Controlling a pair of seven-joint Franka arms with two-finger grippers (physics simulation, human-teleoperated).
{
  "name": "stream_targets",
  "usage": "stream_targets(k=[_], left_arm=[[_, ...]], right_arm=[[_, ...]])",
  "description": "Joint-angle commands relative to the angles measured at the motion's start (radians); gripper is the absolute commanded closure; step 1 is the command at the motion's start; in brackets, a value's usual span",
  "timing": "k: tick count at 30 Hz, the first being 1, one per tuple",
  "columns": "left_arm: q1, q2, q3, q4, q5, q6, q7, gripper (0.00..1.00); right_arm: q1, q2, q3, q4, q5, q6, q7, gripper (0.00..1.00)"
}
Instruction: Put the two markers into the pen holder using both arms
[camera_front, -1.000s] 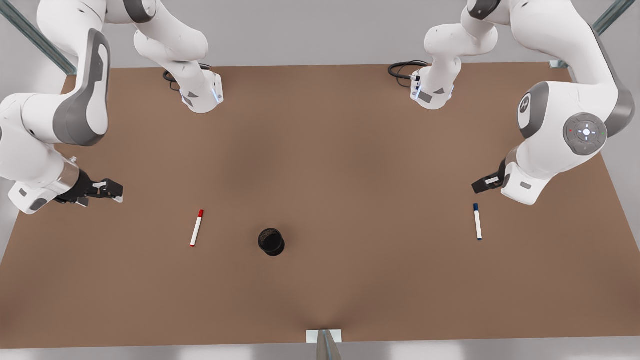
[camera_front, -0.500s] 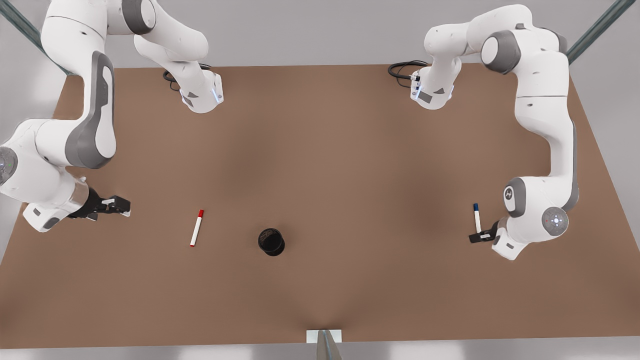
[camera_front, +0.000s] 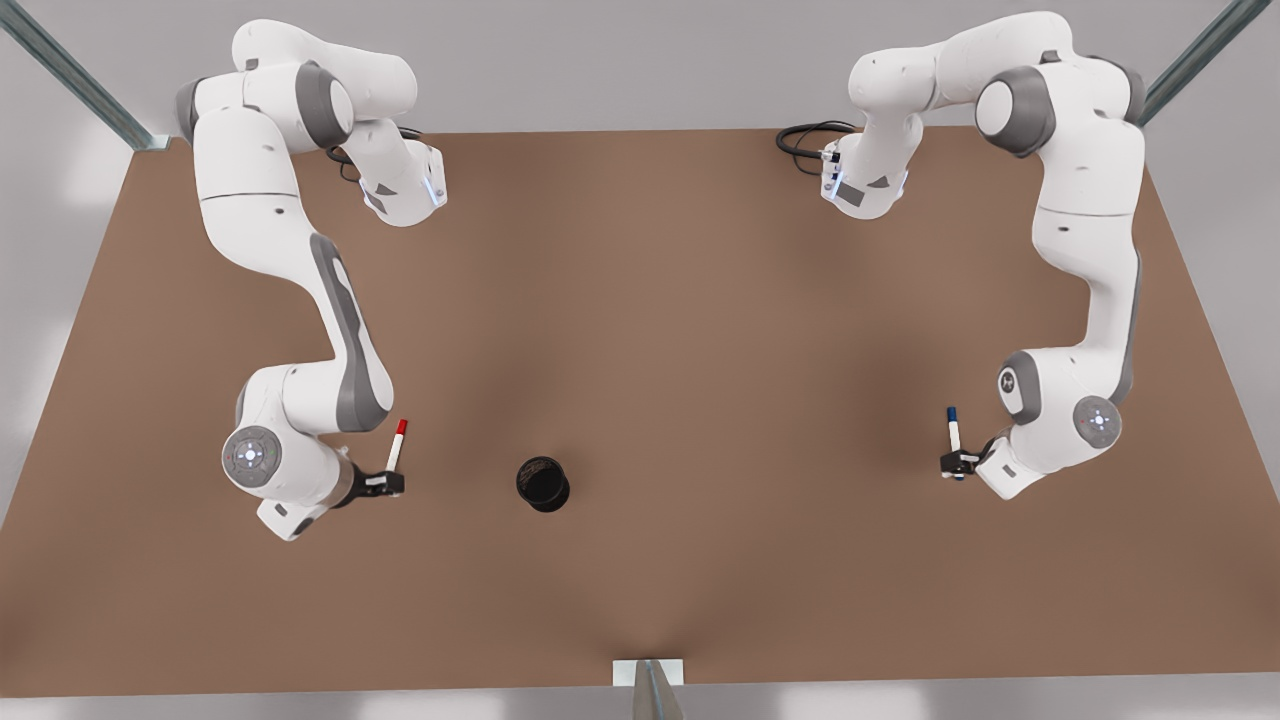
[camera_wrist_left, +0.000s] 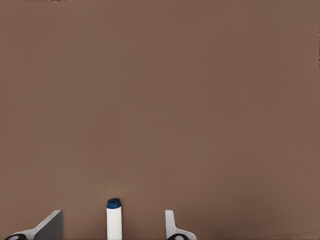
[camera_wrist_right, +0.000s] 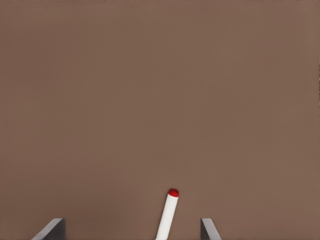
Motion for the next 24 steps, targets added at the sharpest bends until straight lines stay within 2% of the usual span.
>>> stream_targets(k=[1,6,9,11,17,19,21,24], left_arm=[[0.0,0.009,0.0,0.0,0.002,0.046,0.356,0.01],[0.003,0.03,0.0,-0.003,0.0,0.048,0.356,0.04],[0.005,0.03,0.0,-0.01,0.0,0.048,0.356,0.27],[0.005,0.032,0.0,-0.01,0.0,0.048,0.356,0.29],[0.013,0.038,0.0,-0.012,0.002,0.048,0.357,0.29],[0.011,0.038,0.0,-0.012,0.002,0.048,0.357,0.41],[0.013,0.046,0.0,-0.012,0.0,0.048,0.357,0.43],[0.013,0.046,0.0,-0.014,0.0,0.048,0.369,0.43]], right_arm=[[-0.001,0.007,0.0,0.0,0.001,0.06,0.172,0.0],[-0.025,0.096,-0.006,-0.008,0.004,0.119,0.176,0.0],[-0.035,0.156,-0.009,-0.009,0.006,0.126,0.225,0.0],[-0.036,0.158,-0.009,-0.031,0.009,0.133,0.228,0.01],[-0.035,0.162,-0.009,-0.078,0.007,0.139,0.248,0.34],[-0.03,0.161,-0.009,-0.078,0.006,0.136,0.248,0.5],[-0.033,0.153,-0.008,-0.081,0.006,0.129,0.248,0.54],[-0.035,0.136,-0.005,-0.123,0.006,0.129,0.25,0.54]])
